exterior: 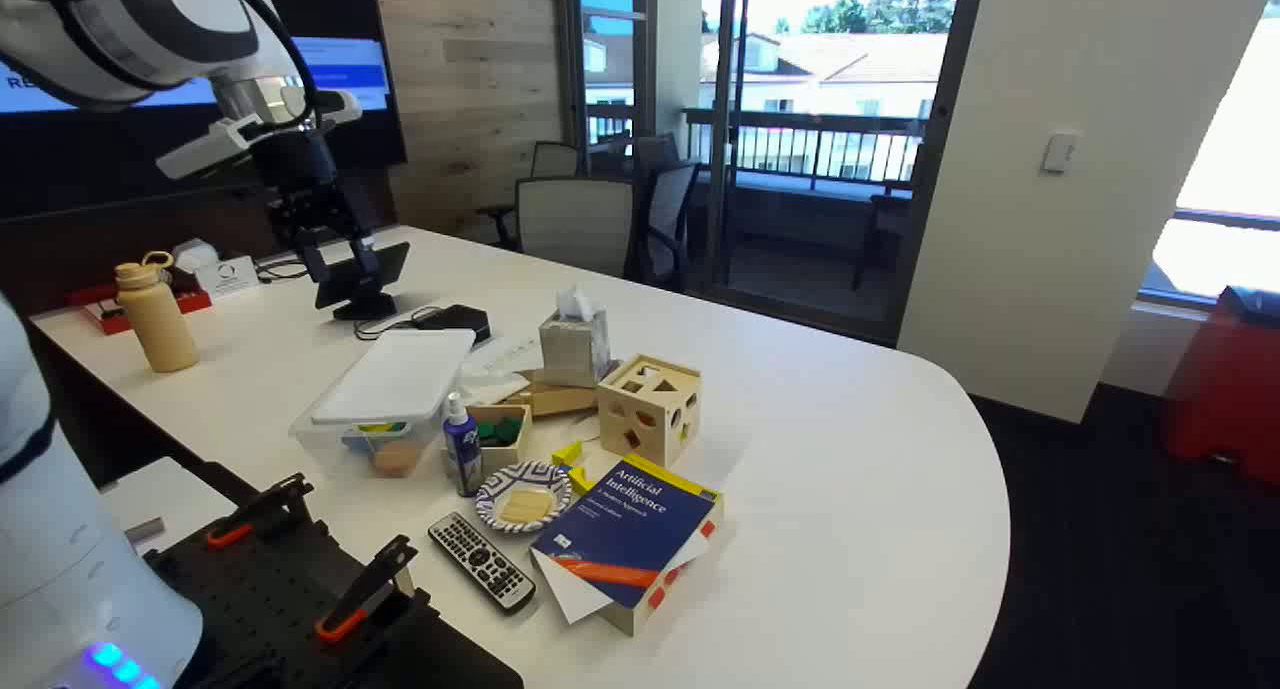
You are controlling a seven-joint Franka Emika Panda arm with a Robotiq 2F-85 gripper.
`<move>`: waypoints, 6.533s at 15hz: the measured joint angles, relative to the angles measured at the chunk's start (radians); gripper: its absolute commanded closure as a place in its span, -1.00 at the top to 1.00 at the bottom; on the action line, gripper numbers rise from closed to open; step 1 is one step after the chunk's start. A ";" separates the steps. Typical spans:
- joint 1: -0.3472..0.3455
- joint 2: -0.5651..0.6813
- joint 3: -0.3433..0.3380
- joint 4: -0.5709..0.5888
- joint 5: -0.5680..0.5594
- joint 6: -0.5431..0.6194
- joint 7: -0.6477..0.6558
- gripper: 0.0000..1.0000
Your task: Put the tissue dispenser on the white lid
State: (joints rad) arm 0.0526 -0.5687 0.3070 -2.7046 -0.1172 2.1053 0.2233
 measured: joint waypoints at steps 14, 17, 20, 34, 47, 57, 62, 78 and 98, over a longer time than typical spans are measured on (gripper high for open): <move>-0.020 0.215 0.006 0.090 0.004 0.273 0.262 1.00; -0.036 0.411 0.020 0.187 -0.017 0.433 0.456 1.00; -0.032 0.607 -0.009 0.307 -0.112 0.564 0.668 1.00; 0.258 1.386 -0.482 1.089 -0.158 0.670 1.278 1.00; 0.270 1.479 -0.535 1.245 -0.004 0.441 1.350 1.00; 0.247 1.417 -0.490 1.272 0.011 0.281 1.350 1.00; 0.213 1.406 -0.472 1.254 0.011 0.232 1.350 1.00; 0.170 1.493 -0.434 1.236 0.011 0.284 1.350 -0.60; 0.245 1.064 -0.310 0.887 0.019 0.151 1.215 -0.96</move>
State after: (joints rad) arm 0.2973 0.4950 -0.0028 -1.8175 -0.0983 2.2565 1.4380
